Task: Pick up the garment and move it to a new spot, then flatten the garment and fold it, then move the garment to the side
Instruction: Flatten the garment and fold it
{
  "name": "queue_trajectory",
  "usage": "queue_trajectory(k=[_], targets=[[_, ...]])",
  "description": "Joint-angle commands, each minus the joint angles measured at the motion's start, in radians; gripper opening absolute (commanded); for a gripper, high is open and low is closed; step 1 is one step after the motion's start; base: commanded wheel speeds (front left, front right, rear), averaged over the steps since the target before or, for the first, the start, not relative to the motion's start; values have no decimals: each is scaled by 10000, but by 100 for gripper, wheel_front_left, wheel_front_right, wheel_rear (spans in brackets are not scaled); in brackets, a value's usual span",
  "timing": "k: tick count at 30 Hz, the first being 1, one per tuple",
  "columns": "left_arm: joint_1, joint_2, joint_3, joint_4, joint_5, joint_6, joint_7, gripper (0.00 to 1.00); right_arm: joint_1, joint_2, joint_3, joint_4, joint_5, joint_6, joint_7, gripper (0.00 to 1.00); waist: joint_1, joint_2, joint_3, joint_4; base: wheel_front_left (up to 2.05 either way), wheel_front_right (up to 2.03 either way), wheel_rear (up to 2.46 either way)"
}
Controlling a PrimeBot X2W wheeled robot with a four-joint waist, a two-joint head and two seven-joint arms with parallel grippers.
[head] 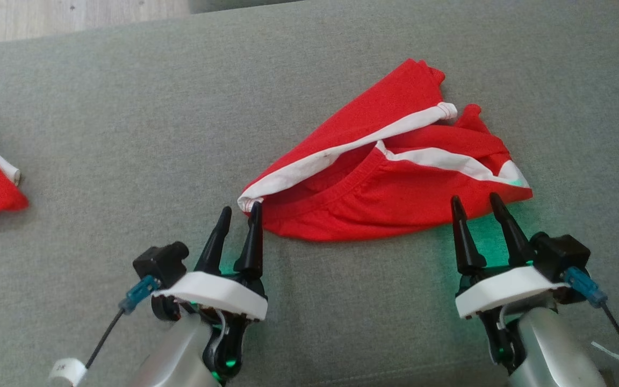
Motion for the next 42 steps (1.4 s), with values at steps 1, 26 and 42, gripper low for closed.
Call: queue_trajectory(k=[1, 26, 42], targets=[[-349, 39, 198, -143, -133, -57, -67, 100, -268, -41, 228, -329, 88, 35, -67, 100, -2, 0, 40, -33, 0, 0, 0], [-531, 39, -19, 147, -47, -66, -67, 0, -359, -41, 256, -248, 263, 35, -67, 100, -2, 0, -2, 155, 0, 0, 0], [-1634, 395, 609, -929, 1997, -67, -67, 0, -160, -41, 446, -180, 650, 35, -67, 100, -2, 0, -823, 776, 0, 0, 0]])
